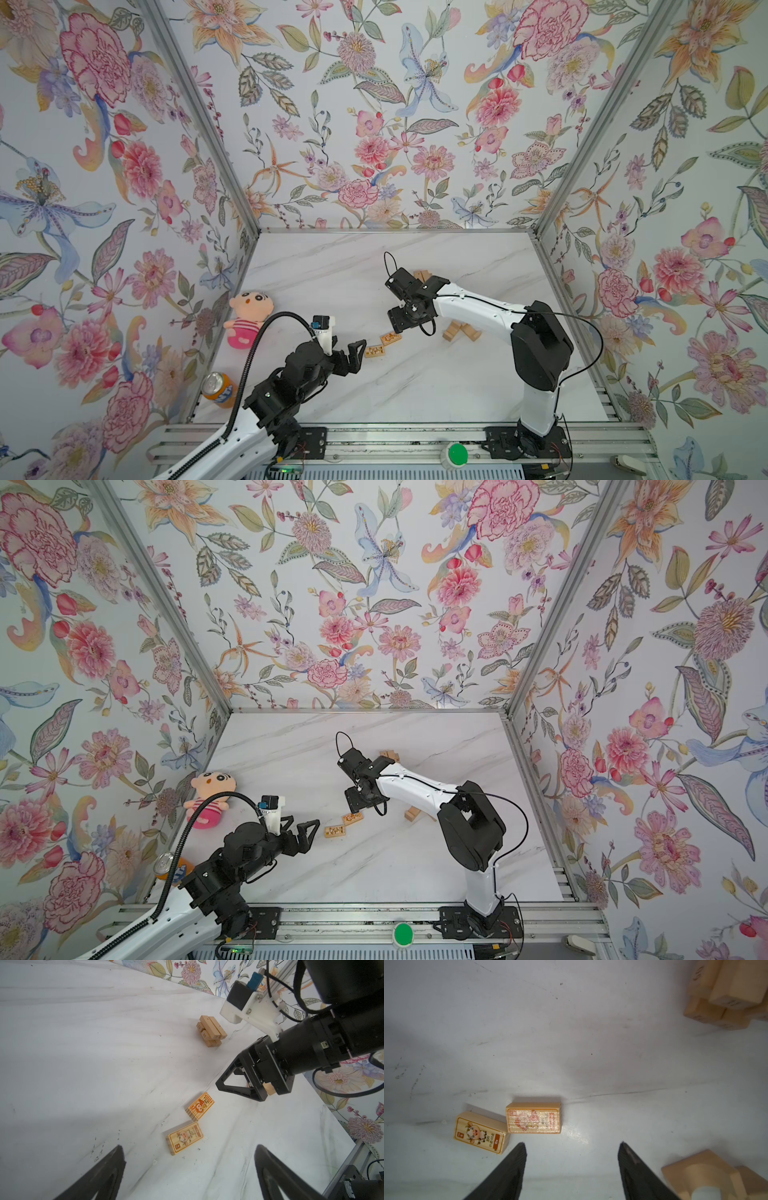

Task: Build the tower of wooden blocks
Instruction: 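Move the open right gripper over the printed monkey block near the robot, then lower the right gripper and close it on the printed monkey block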

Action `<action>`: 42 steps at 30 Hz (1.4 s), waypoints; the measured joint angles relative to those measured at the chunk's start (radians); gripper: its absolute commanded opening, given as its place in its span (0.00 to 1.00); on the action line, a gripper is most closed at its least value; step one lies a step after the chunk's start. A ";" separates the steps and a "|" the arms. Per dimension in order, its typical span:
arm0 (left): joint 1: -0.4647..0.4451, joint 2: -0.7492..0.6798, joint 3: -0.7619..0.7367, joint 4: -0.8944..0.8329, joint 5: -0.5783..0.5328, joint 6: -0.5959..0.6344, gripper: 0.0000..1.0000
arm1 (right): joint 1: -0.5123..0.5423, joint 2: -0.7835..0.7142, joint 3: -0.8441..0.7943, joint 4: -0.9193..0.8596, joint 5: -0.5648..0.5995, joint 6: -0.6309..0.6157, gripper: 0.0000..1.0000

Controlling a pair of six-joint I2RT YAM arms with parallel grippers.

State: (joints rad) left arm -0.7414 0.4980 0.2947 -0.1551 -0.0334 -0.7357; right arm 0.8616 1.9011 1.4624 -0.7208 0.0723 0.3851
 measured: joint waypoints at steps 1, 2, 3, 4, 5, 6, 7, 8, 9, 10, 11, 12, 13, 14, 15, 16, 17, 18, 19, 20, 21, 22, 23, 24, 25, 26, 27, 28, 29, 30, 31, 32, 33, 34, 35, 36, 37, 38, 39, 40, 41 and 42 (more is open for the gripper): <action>-0.005 -0.007 0.000 -0.005 -0.005 -0.006 0.99 | 0.007 -0.003 -0.013 0.010 0.000 0.004 0.73; -0.011 -0.013 0.000 -0.009 -0.008 -0.011 0.98 | 0.013 -0.005 -0.027 0.021 -0.001 0.010 0.73; -0.016 -0.015 0.000 -0.012 -0.010 -0.014 0.99 | 0.018 -0.007 -0.040 0.033 -0.002 0.014 0.74; -0.023 -0.016 0.000 -0.016 -0.015 -0.015 0.99 | 0.023 -0.007 -0.051 0.043 -0.005 0.018 0.75; -0.029 -0.016 0.000 -0.021 -0.021 -0.017 0.99 | 0.028 -0.007 -0.064 0.055 -0.008 0.023 0.76; -0.033 -0.016 0.000 -0.027 -0.025 -0.017 0.98 | 0.031 -0.007 -0.074 0.064 -0.010 0.026 0.76; -0.037 -0.016 0.000 -0.035 -0.027 -0.017 0.98 | 0.034 -0.007 -0.084 0.072 -0.011 0.029 0.76; -0.040 -0.016 0.000 -0.039 -0.028 -0.017 0.98 | 0.036 -0.007 -0.092 0.080 -0.011 0.034 0.76; -0.041 -0.016 0.000 -0.044 -0.027 -0.017 0.98 | 0.036 -0.007 -0.097 0.086 -0.012 0.035 0.76; -0.043 -0.016 0.000 -0.048 -0.028 -0.017 0.98 | 0.037 -0.007 -0.101 0.091 -0.012 0.039 0.76; -0.045 -0.016 0.000 -0.052 -0.029 -0.017 0.98 | 0.039 -0.007 -0.103 0.096 -0.012 0.042 0.76; -0.045 -0.016 0.000 -0.054 -0.031 -0.017 0.98 | 0.039 -0.007 -0.103 0.101 -0.012 0.043 0.76; -0.045 -0.014 0.000 -0.055 -0.031 -0.017 0.98 | 0.039 -0.007 -0.103 0.108 -0.012 0.043 0.76; -0.045 -0.013 0.000 -0.055 -0.031 -0.017 0.98 | 0.039 -0.007 -0.103 0.115 -0.015 0.045 0.76; -0.045 -0.012 0.000 -0.055 -0.031 -0.017 0.98 | 0.039 -0.007 -0.103 0.120 -0.016 0.047 0.76; -0.045 -0.010 0.000 -0.055 -0.031 -0.017 0.98 | 0.039 -0.007 -0.103 0.124 -0.023 0.050 0.75; -0.045 -0.008 0.000 -0.054 -0.031 -0.017 0.98 | 0.040 -0.007 -0.103 0.130 -0.029 0.051 0.75; -0.045 -0.006 0.000 -0.054 -0.031 -0.017 0.98 | 0.040 -0.007 -0.103 0.135 -0.033 0.054 0.75; -0.045 -0.003 0.000 -0.054 -0.031 -0.017 0.98 | 0.042 -0.006 -0.103 0.139 -0.037 0.055 0.75; -0.045 -0.001 0.000 -0.054 -0.031 -0.017 0.98 | 0.043 -0.005 -0.103 0.143 -0.039 0.058 0.75; -0.045 0.001 0.000 -0.054 -0.031 -0.017 0.98 | 0.046 -0.005 -0.103 0.145 -0.040 0.059 0.75; -0.045 0.002 0.000 -0.054 -0.031 -0.017 0.98 | 0.048 -0.002 -0.103 0.148 -0.042 0.061 0.75; -0.045 0.002 0.000 -0.054 -0.031 -0.017 0.98 | 0.049 0.003 -0.103 0.151 -0.044 0.064 0.74; -0.045 0.002 0.000 -0.054 -0.031 -0.017 0.98 | 0.052 0.008 -0.102 0.151 -0.046 0.066 0.74; -0.045 0.002 0.000 -0.054 -0.031 -0.017 0.98 | 0.054 0.014 -0.102 0.153 -0.046 0.068 0.74; -0.045 0.002 0.000 -0.054 -0.031 -0.017 0.98 | 0.056 0.022 -0.102 0.155 -0.049 0.069 0.74; -0.045 0.002 0.000 -0.054 -0.031 -0.017 0.98 | 0.059 0.028 -0.102 0.157 -0.050 0.069 0.74; -0.045 0.002 0.000 -0.054 -0.031 -0.017 0.98 | 0.060 0.035 -0.101 0.158 -0.050 0.070 0.74; -0.045 0.000 0.000 -0.054 -0.031 -0.017 0.98 | 0.061 0.040 -0.101 0.158 -0.050 0.072 0.74; -0.045 -0.002 0.000 -0.054 -0.031 -0.017 0.98 | 0.062 0.043 -0.101 0.158 -0.053 0.073 0.74; -0.045 -0.005 0.000 -0.054 -0.032 -0.017 0.98 | 0.063 0.045 -0.100 0.158 -0.054 0.074 0.73; -0.045 -0.009 0.000 -0.054 -0.033 -0.017 0.98 | 0.065 0.046 -0.100 0.158 -0.054 0.076 0.73; -0.045 -0.011 0.000 -0.054 -0.034 -0.017 0.98 | 0.065 0.046 -0.097 0.158 -0.054 0.076 0.74; -0.045 -0.015 0.000 -0.055 -0.035 -0.017 0.98 | 0.065 0.046 -0.094 0.159 -0.054 0.076 0.74; -0.045 -0.017 0.000 -0.054 -0.035 -0.017 0.98 | 0.065 0.046 -0.092 0.159 -0.053 0.076 0.74; -0.045 -0.018 0.000 -0.055 -0.035 -0.017 0.98 | 0.065 0.047 -0.089 0.158 -0.053 0.076 0.74; -0.045 -0.021 0.000 -0.055 -0.035 -0.017 0.98 | 0.065 0.049 -0.085 0.159 -0.053 0.076 0.74; -0.045 -0.023 0.000 -0.055 -0.035 -0.017 0.98 | 0.065 0.053 -0.080 0.159 -0.053 0.076 0.73; -0.045 -0.025 0.000 -0.055 -0.036 -0.017 0.98 | 0.065 0.058 -0.076 0.159 -0.053 0.076 0.73; -0.045 -0.027 0.000 -0.055 -0.038 -0.017 0.98 | 0.065 0.064 -0.074 0.162 -0.053 0.076 0.73; -0.045 -0.028 0.000 -0.055 -0.041 -0.017 0.98 | 0.065 0.071 -0.072 0.163 -0.053 0.076 0.73; -0.045 -0.028 0.000 -0.055 -0.046 -0.017 0.98 | 0.065 0.077 -0.069 0.161 -0.053 0.076 0.73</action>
State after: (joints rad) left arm -0.7868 0.4698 0.2947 -0.2100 -0.0792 -0.7528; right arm 0.9264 1.9785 1.3933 -0.5594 0.0193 0.4614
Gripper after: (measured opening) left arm 0.981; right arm 0.736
